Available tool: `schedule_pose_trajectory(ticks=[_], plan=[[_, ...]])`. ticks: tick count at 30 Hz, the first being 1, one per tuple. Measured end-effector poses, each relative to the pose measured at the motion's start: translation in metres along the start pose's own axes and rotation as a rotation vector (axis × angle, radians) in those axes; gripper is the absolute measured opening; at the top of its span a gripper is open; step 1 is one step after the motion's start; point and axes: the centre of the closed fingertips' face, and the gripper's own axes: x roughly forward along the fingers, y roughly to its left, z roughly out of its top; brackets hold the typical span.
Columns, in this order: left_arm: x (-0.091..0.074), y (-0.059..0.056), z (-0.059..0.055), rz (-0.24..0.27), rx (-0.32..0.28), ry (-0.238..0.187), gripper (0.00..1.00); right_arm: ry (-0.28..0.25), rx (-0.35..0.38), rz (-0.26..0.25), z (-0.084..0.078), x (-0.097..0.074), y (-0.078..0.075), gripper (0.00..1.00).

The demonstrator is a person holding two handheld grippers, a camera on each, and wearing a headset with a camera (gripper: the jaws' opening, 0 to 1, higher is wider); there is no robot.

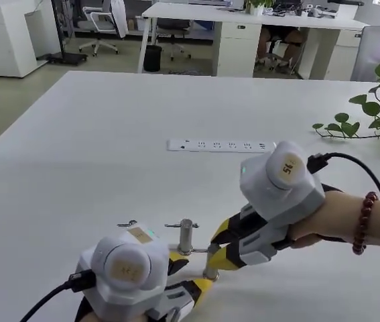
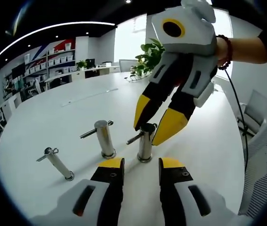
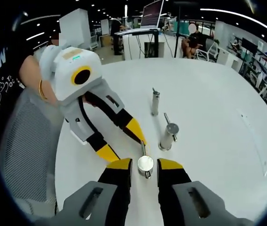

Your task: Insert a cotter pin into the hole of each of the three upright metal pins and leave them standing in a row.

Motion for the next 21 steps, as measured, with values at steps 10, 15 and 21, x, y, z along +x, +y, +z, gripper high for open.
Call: schedule_pose_trajectory(ticks=[10,15,21], plan=[[-0.017,0.010,0.008,0.038,-0.014,-0.030,0.29,0.019,-0.020,-0.002,-0.003,0.003,-0.001,0.09],[-0.025,0.013,0.008,0.051,-0.019,-0.039,0.32,0.022,-0.014,0.004,-0.003,0.003,-0.001,0.08],[-0.028,0.014,0.005,0.054,-0.023,-0.034,0.35,0.021,-0.013,0.002,-0.003,0.003,-0.001,0.08]])
